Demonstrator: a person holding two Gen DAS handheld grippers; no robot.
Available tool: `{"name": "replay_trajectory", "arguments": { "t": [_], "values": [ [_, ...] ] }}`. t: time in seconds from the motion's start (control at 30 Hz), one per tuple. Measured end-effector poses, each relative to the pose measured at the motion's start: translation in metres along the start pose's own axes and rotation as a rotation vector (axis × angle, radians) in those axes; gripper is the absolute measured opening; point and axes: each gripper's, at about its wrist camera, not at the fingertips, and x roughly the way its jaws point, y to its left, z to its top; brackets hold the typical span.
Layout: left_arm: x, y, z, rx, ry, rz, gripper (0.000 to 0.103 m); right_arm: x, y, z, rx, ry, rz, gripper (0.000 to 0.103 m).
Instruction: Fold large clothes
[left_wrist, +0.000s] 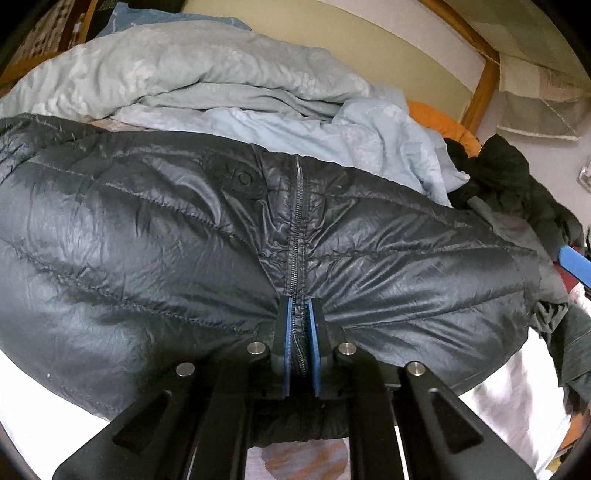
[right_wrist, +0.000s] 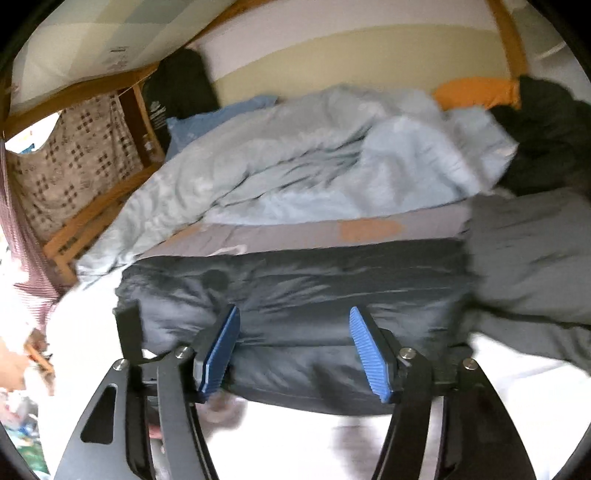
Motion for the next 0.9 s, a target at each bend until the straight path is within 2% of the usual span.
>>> {"name": "replay_trajectory", "arguments": {
  "t": [0.07,0.17,0.2,0.23,0.3,0.37,0.43,0.57,0.67,0.9],
  "values": [
    [0.000,0.001,0.000,-0.006,-0.001,-0.008,0.010,0.015,0.012,0.012,0.011,0.038,0.022,0.064],
    [-0.003,0.005,-0.001,-0.023,-0.016,-0.008,0.009,0.049,0.034,0.037,0.005,0.150,0.003,0.064],
    [-0.004,0.008,-0.002,-0.037,-0.019,0.001,0.004,0.061,0.041,0.045,0.006,0.181,-0.001,0.063],
    [-0.004,0.012,-0.002,-0.058,-0.020,-0.007,0.004,0.074,0.047,0.052,0.023,0.213,-0.004,0.063],
    [-0.004,0.016,-0.002,-0.081,-0.019,-0.034,0.004,0.110,0.057,0.066,0.107,0.313,-0.007,0.055],
    [-0.005,0.016,-0.003,-0.082,-0.022,-0.040,0.004,0.138,0.068,0.069,0.112,0.361,-0.025,0.049],
    [-0.006,0.017,-0.003,-0.090,-0.024,-0.050,0.004,0.172,0.077,0.068,0.087,0.410,-0.101,0.047],
    [-0.006,0.023,-0.004,-0.117,-0.019,-0.080,0.004,0.223,0.081,0.061,0.095,0.510,-0.142,0.039],
    [-0.006,0.023,-0.004,-0.121,-0.014,-0.094,0.004,0.242,0.076,0.060,0.099,0.522,-0.183,0.033],
    [-0.004,0.024,-0.003,-0.127,-0.002,-0.091,0.004,0.278,0.055,0.040,0.130,0.564,-0.167,0.027]
  ]
}}
